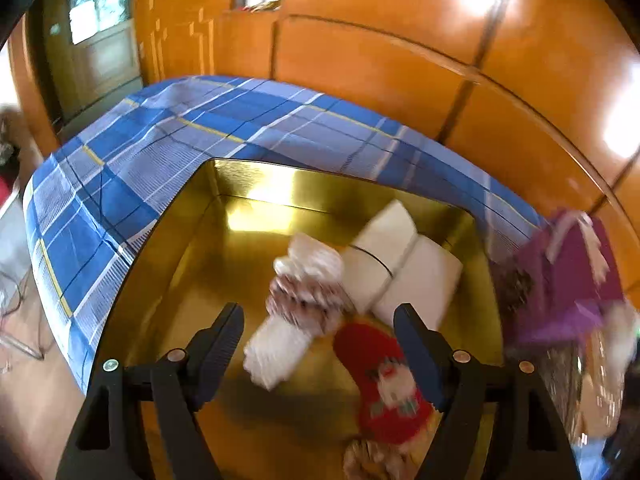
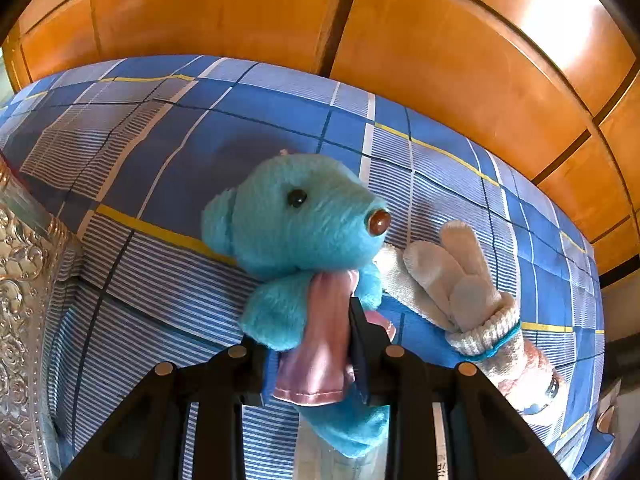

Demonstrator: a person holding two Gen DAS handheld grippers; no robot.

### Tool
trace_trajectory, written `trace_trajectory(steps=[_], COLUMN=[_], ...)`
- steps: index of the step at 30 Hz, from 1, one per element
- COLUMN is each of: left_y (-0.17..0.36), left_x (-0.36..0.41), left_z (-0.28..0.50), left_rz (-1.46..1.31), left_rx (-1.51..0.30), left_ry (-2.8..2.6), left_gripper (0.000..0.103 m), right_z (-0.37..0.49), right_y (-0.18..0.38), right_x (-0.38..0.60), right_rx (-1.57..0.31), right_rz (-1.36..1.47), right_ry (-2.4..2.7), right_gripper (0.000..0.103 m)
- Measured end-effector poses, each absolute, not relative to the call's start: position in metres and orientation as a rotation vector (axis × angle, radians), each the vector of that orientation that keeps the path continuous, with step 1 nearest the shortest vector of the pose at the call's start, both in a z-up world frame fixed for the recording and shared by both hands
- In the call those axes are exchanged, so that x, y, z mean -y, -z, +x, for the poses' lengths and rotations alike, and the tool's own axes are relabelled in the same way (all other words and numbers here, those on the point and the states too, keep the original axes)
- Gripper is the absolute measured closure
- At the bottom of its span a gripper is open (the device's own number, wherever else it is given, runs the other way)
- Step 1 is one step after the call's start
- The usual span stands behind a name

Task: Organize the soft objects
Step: 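Carry the white glove with the left gripper into the tray while the right gripper grasps the blue teddy bear, then carry the blue teddy bear with the right gripper and release it in the tray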

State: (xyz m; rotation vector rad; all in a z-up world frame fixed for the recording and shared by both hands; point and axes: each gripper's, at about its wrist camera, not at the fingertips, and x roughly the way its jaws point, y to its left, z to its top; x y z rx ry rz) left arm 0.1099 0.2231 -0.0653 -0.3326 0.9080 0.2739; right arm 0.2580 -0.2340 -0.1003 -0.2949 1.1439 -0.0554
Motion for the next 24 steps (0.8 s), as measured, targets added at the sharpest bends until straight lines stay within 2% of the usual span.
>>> trace_trajectory(steps=[11, 24], left_y=[0.056, 0.047], left_x=[-0.170, -0.146], left_z=[0.062, 0.039], left_rz=[-0.245, -0.197], left_rx=[-0.902, -0.868], left_ry=[-0.131, -0.081], left_gripper=[0.024, 0.023], right_z=[0.281, 0.275], right_y=[0.088, 0.080], right_x=[0.244, 0.235], right_rx=[-1.203, -1.219], right_rz=[-0.175, -0.124], right_ry=[0.041, 0.045], right_gripper=[0.076, 0.076])
